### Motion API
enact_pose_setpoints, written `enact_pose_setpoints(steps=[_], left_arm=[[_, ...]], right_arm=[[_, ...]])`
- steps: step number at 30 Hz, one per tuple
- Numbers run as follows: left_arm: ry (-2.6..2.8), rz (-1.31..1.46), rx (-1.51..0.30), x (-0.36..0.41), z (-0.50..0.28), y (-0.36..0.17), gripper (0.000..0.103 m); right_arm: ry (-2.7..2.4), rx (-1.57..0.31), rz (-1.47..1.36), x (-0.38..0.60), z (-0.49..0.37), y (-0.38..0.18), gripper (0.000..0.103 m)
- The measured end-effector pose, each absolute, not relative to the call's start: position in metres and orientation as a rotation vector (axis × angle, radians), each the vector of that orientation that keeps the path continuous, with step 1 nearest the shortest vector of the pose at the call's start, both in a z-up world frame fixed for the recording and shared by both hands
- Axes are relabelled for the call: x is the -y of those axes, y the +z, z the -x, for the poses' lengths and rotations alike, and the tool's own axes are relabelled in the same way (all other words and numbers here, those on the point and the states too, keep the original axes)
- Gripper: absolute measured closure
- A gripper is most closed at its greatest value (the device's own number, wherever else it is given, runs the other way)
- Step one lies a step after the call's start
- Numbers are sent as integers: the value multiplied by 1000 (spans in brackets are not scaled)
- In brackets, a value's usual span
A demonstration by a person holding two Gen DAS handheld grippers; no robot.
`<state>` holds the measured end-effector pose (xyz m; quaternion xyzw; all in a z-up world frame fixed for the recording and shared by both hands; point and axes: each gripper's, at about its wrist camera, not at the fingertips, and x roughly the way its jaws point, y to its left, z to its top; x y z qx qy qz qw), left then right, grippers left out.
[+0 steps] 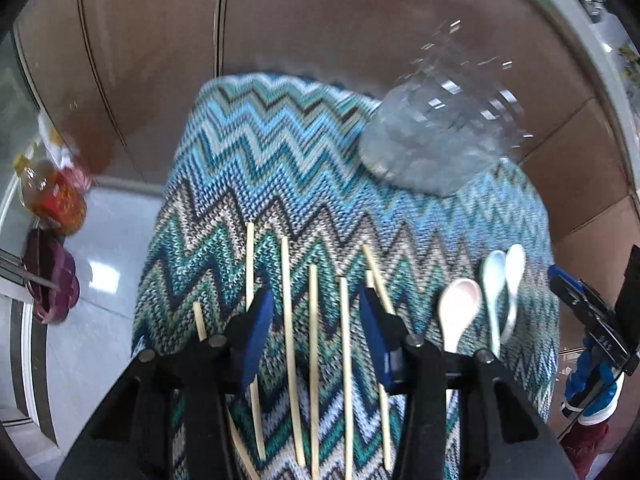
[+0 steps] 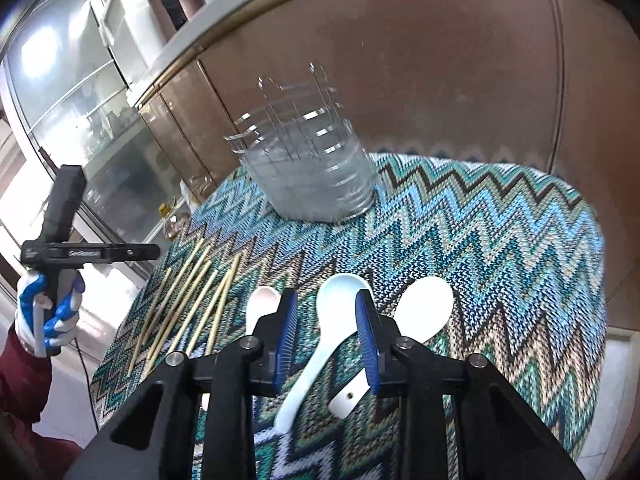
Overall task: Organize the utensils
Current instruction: 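Lower the right tool toward the white spoons while the left tool lowers toward the chopsticks, then grasp a white spoon with the right tool while the left tool grasps a bamboo chopstick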
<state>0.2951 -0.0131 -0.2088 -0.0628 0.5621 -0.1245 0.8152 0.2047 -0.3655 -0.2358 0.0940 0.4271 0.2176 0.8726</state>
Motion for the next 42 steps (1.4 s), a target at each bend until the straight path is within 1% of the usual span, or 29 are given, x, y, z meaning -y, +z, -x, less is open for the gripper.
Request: enact_pose_setpoints(steps=[2,6,8,10,13,18,23,32,42], left_arm=[[-257,133,-1230,12,-306,-219,67],[-248,131,-1264,12,-320,-231,71],[-247,126,-1282,13,-327,-237,76],[-243,116,-1301,14,-332,-242,78],[-244,100,-1320,17,-335,-249,78],[-244,97,-1356,19,-339,-258,79],[-246,100,-1385,20,-346,-264,80],[-254,103,-1438,23,-357,-267,80],[-243,102,-1450,23,-359,-267,80]], right_arm=[[474,-911,-191,367,-213,-241,77],[495,-932,-168,367,-226,-247,78],[510,-943,-156,364,-232,-250,79],[517,-954,-140,362,-238,-252,80],[528,-976,-116,360,-245,-255,82],[549,-1022,-67,356,-261,-265,82],[579,-1080,-19,350,-271,-277,81],[663,-1154,-21,348,-289,-294,79],[715,-1179,19,333,-296,-304,79]])
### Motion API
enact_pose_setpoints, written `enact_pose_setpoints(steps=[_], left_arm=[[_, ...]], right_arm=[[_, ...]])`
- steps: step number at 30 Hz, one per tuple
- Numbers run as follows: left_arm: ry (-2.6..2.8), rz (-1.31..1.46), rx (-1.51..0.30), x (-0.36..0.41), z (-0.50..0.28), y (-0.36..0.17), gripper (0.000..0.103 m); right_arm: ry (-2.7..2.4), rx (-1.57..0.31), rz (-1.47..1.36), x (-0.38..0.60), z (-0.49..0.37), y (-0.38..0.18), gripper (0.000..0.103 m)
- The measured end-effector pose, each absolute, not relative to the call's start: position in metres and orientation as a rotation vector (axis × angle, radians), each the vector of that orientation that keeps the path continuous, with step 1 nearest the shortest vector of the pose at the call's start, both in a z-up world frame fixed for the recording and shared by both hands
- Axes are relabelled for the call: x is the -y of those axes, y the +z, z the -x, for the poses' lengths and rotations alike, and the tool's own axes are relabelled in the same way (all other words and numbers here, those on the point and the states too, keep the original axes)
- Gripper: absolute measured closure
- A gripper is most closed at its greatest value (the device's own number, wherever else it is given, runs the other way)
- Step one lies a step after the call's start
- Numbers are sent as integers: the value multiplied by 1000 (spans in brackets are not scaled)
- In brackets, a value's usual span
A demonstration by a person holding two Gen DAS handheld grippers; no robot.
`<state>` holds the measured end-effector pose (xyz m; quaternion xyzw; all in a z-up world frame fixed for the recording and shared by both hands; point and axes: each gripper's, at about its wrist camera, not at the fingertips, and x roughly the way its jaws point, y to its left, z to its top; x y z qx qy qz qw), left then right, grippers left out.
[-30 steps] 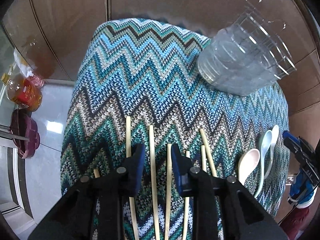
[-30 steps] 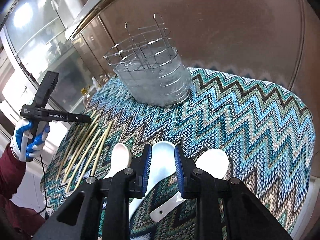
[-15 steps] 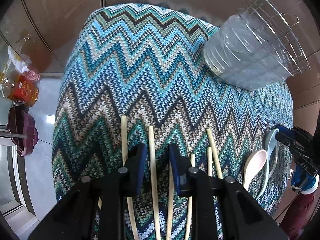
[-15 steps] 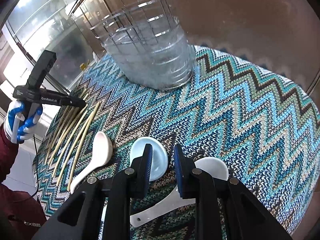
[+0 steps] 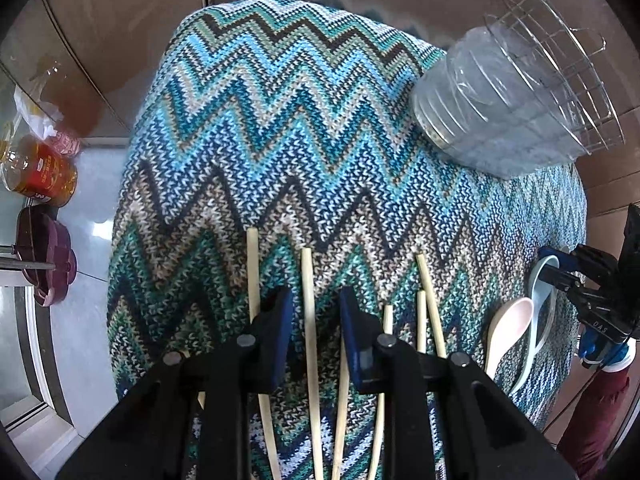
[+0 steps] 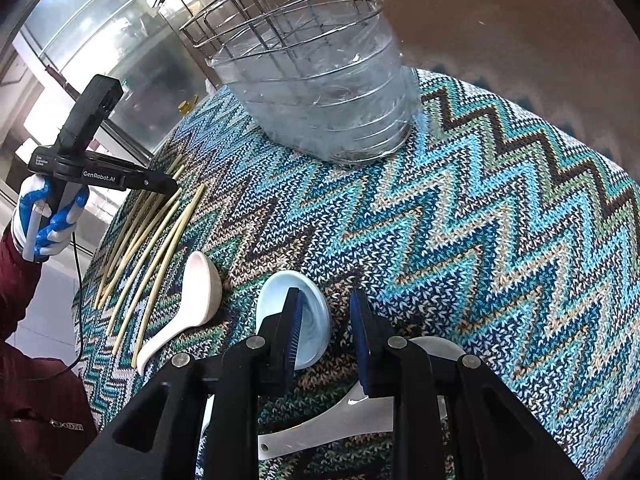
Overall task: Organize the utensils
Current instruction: 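Grasp a white spoon with the right tool while the left tool grasps a bamboo chopstick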
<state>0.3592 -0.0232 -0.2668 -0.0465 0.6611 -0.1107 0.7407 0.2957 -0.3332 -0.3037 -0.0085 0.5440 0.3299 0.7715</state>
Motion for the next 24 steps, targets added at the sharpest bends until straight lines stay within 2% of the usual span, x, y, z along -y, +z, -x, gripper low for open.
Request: enact_pose_setpoints(steps=[12,14,17,24], left_arm=[[-248,51,-1465,23,-353,-270,81],[-238,43,-1462,24,-354,-270,87],[-227,52,-1461,27,-356,-271,94],[-214,59,-1434,27,-345,-270,98]], right_arm=[[745,-1190,13,329,-299,-309,80],[750,-1188,25,326,-299,-309,88],[745,-1174,77,320,-296,-306,91],[700,-1119,155,307,-285,-293,96]])
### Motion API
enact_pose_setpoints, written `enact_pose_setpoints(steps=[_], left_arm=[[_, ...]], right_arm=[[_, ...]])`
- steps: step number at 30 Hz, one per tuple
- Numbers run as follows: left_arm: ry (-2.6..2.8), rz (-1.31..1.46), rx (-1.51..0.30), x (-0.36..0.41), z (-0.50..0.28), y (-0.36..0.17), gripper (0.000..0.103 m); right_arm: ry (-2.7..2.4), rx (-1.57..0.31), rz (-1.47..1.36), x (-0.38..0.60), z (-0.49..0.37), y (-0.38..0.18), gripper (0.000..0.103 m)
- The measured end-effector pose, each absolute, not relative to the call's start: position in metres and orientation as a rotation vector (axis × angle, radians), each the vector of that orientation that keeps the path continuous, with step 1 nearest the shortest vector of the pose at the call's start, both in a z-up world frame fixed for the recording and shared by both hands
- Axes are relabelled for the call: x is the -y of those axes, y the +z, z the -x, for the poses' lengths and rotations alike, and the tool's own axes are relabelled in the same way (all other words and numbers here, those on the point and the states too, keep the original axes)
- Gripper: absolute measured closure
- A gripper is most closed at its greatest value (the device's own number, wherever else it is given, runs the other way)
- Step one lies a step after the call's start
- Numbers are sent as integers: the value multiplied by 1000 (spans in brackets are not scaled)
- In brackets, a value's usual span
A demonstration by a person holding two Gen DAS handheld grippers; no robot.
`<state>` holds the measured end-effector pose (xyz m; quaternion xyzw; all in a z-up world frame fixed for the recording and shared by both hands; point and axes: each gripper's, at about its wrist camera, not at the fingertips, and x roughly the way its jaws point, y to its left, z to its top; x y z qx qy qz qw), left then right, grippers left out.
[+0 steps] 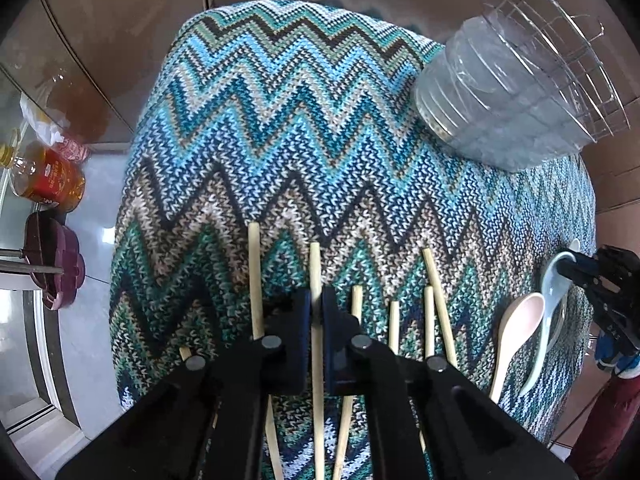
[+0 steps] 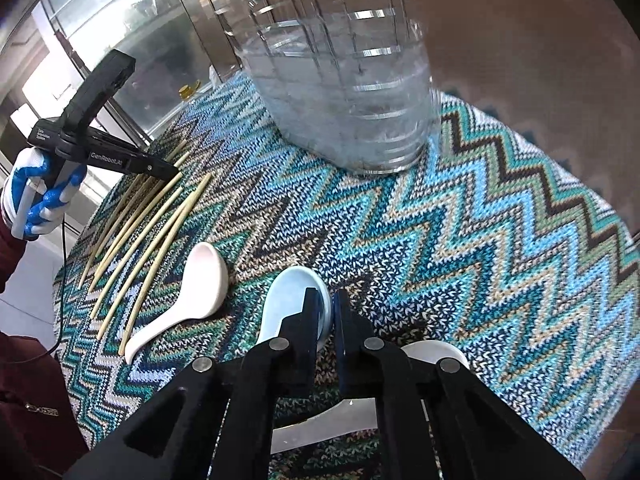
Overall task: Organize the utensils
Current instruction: 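Grasp a white spoon with the right tool while the left tool grasps a bamboo chopstick, then lift and carry the spoon with the right tool while the left carries the chopstick toward the holder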
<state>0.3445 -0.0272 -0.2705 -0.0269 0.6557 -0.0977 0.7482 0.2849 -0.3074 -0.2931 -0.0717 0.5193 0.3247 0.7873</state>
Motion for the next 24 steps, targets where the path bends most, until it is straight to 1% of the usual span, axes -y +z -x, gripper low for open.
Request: enact_pose_setpoints(steps=[4,14,24], left_arm=[[-206,61,-1386,24,-332,-260,98],[-242,73,-1190,11,-280,-203,98],[-261,95,-1041,-2,-247,-151,98]], right_arm=[[674,-1066,177,305,-272,-275,96],[577,-935,226,299,-217,-229,96],[494,-820,172,307,-163,-188,96]])
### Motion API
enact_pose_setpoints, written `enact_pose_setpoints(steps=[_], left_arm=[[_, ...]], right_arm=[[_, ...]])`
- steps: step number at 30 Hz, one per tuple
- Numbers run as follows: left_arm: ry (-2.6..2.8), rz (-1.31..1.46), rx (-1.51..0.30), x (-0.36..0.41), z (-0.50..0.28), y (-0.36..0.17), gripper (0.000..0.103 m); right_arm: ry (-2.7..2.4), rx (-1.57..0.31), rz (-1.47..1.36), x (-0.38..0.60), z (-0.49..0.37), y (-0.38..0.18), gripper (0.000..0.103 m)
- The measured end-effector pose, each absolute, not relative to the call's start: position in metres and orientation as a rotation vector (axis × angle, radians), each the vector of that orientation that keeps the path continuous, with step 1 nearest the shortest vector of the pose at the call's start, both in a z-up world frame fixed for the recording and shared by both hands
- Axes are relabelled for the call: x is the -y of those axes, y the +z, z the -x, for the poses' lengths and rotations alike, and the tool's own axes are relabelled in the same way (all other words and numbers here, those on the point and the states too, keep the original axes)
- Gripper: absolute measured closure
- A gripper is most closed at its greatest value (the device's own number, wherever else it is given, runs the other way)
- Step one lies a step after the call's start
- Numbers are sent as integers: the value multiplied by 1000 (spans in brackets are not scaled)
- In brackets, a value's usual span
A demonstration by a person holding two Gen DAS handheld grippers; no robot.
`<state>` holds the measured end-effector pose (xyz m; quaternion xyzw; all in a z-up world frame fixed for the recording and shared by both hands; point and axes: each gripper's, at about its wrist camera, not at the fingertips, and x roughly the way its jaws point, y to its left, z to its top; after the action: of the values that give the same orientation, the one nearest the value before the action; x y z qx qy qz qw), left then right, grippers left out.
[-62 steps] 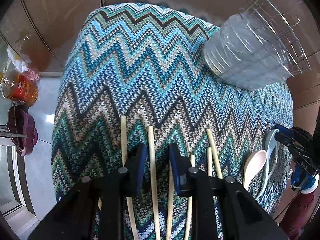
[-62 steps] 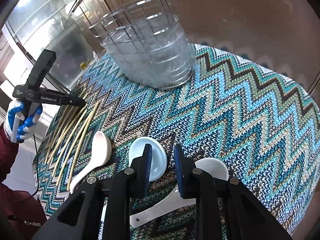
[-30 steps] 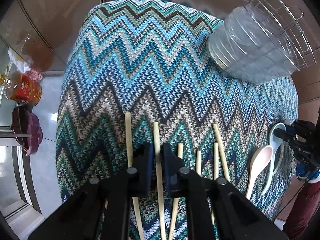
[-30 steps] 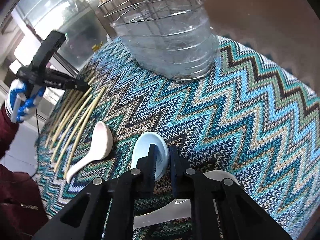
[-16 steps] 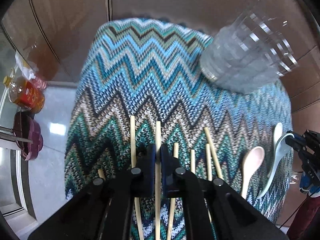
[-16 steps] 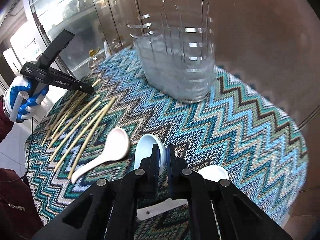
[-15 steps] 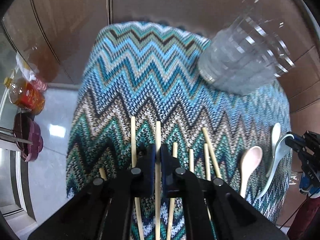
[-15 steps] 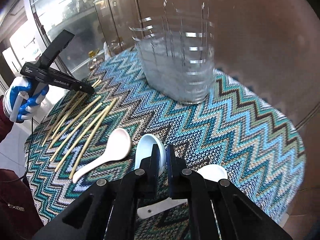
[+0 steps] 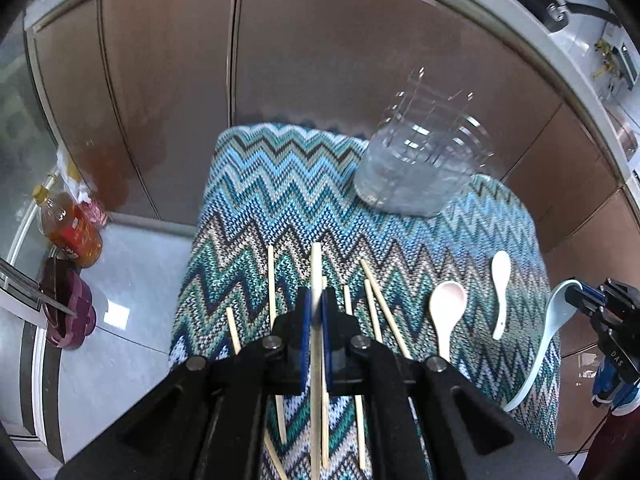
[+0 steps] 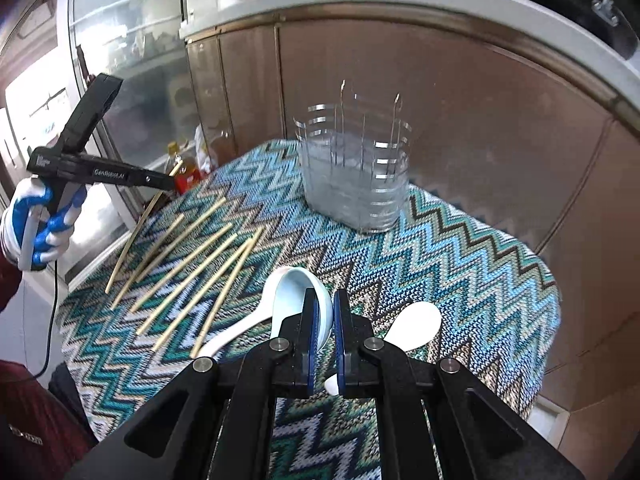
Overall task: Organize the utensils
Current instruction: 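Lift and carry the spoon with the right tool while the left carries the chopstick toward the holder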
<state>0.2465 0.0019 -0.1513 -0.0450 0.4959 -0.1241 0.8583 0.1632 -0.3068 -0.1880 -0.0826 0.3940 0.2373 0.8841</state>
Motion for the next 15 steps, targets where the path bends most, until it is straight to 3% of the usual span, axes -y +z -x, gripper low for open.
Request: enact_pose_setpoints(steps=[15], left_arm=[[-283,141,-852,-18,-182,-84,98]], right_arm=[[415,-684,173,290,-96,-135,96]])
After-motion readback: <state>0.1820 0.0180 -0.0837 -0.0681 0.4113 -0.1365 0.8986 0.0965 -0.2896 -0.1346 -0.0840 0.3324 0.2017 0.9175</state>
